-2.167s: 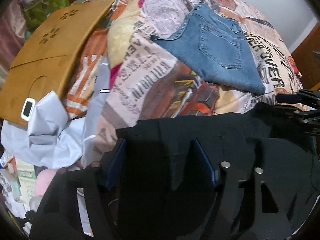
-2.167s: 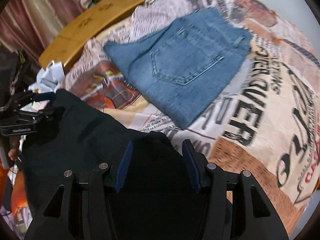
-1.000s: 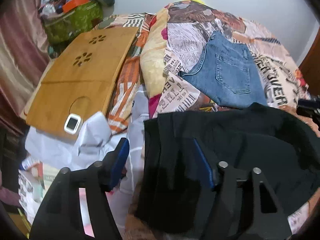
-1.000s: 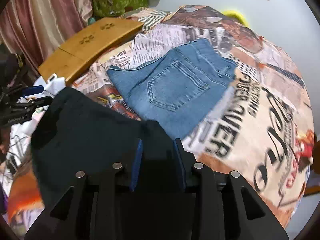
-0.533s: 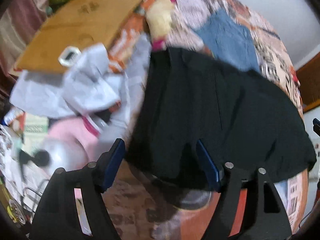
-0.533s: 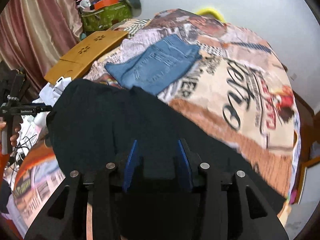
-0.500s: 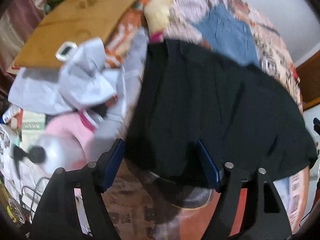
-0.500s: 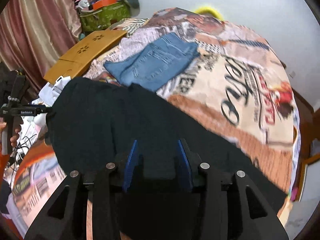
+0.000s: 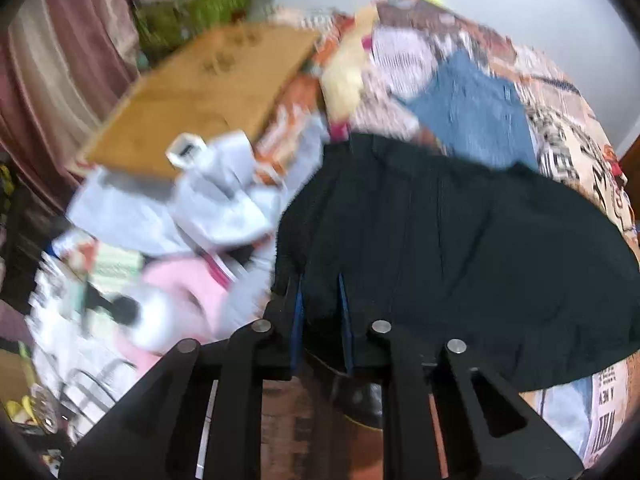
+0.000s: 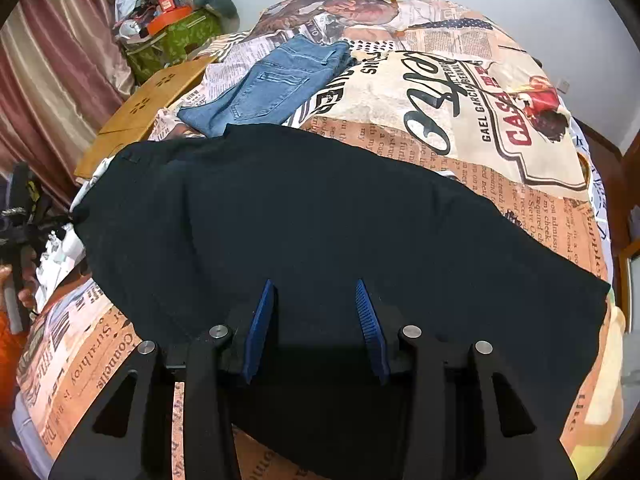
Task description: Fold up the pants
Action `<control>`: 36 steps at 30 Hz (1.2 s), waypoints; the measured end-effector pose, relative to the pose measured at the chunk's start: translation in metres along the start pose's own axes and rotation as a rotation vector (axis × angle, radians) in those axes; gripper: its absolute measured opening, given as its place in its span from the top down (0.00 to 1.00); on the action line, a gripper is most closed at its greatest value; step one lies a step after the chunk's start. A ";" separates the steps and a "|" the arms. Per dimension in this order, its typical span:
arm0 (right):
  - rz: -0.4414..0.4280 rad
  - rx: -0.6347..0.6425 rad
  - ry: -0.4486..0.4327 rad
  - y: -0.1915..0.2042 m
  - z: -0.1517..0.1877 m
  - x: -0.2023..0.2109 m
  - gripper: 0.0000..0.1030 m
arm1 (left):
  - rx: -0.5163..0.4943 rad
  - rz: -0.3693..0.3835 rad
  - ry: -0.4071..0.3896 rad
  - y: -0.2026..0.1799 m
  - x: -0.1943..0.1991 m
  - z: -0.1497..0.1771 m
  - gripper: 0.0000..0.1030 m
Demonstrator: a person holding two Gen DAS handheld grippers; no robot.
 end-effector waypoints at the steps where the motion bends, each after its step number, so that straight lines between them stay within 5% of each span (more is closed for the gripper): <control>1: 0.004 0.004 -0.001 0.001 0.001 0.000 0.62 | -0.002 -0.011 -0.022 0.004 0.008 -0.005 0.84; 5: 0.010 0.009 -0.001 0.001 0.003 -0.001 0.62 | 0.002 0.005 -0.015 0.017 0.009 -0.008 0.84; 13: 0.019 -0.007 -0.007 0.001 0.005 -0.001 0.62 | -0.019 0.021 0.151 0.006 -0.050 0.039 0.80; 16: 0.029 -0.018 -0.011 -0.001 0.006 0.001 0.59 | -0.038 0.007 0.127 0.003 -0.046 0.036 0.77; 20: 0.052 -0.048 -0.031 -0.010 0.009 0.010 0.56 | -0.058 0.000 0.085 0.005 -0.028 0.022 0.48; 24: 0.068 -0.114 -0.076 -0.036 0.013 0.030 0.56 | -0.064 -0.010 0.005 0.002 0.000 0.000 0.36; 36: 0.233 -0.370 -0.179 -0.172 0.044 0.090 0.56 | -0.185 0.140 -0.028 -0.111 0.014 -0.056 0.26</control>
Point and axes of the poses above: each gripper's, at about its wrist camera, not at the fingertips, and x roughly against the way its jaws point, y to its left, z to its underside, the point moved 6 cm from there along -x, roughly the way its jaws point, and after that the axes turned 4 degrees about -x, right-handed, at the moved point
